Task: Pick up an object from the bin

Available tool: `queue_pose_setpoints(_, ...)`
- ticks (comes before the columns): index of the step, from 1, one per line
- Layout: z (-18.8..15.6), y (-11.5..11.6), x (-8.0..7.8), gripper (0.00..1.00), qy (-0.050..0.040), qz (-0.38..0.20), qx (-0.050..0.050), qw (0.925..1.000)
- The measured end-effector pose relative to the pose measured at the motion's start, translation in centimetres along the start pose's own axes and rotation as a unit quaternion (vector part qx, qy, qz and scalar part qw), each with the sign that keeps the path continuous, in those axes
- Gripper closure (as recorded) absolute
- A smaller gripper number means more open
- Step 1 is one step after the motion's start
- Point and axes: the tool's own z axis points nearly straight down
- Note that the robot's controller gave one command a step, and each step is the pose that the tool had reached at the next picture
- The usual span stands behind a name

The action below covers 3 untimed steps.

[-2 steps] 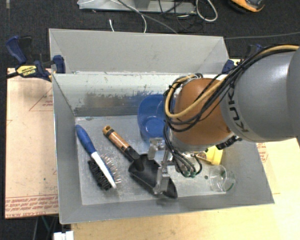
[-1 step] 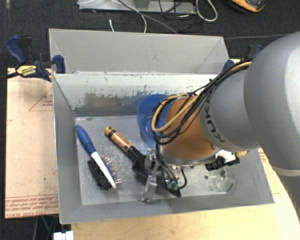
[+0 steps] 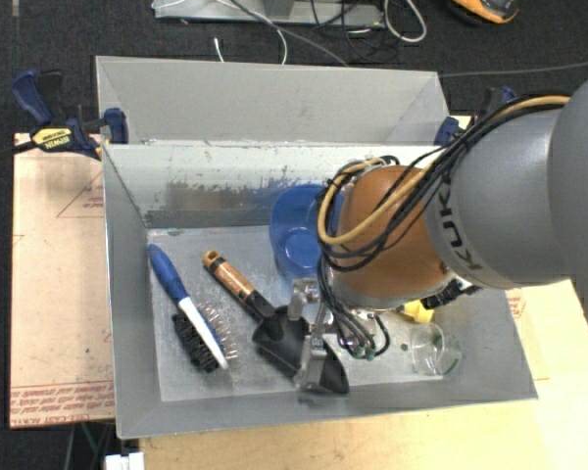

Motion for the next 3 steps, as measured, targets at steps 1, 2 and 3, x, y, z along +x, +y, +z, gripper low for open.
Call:
queue_pose_setpoints(1, 3.9, 0.7, 0.0, 0.0, 0.0057, 0.159, 0.001, 0.9873)
queue_pose_setpoints(2, 6.7, 0.1, -0.1, 0.0, -0.001, 0.132, -0.001, 0.9913)
queue_pose_setpoints(3, 6.7, 1.1, 0.7, 1.0, 0.0011, 0.202, -0.001, 0.9793)
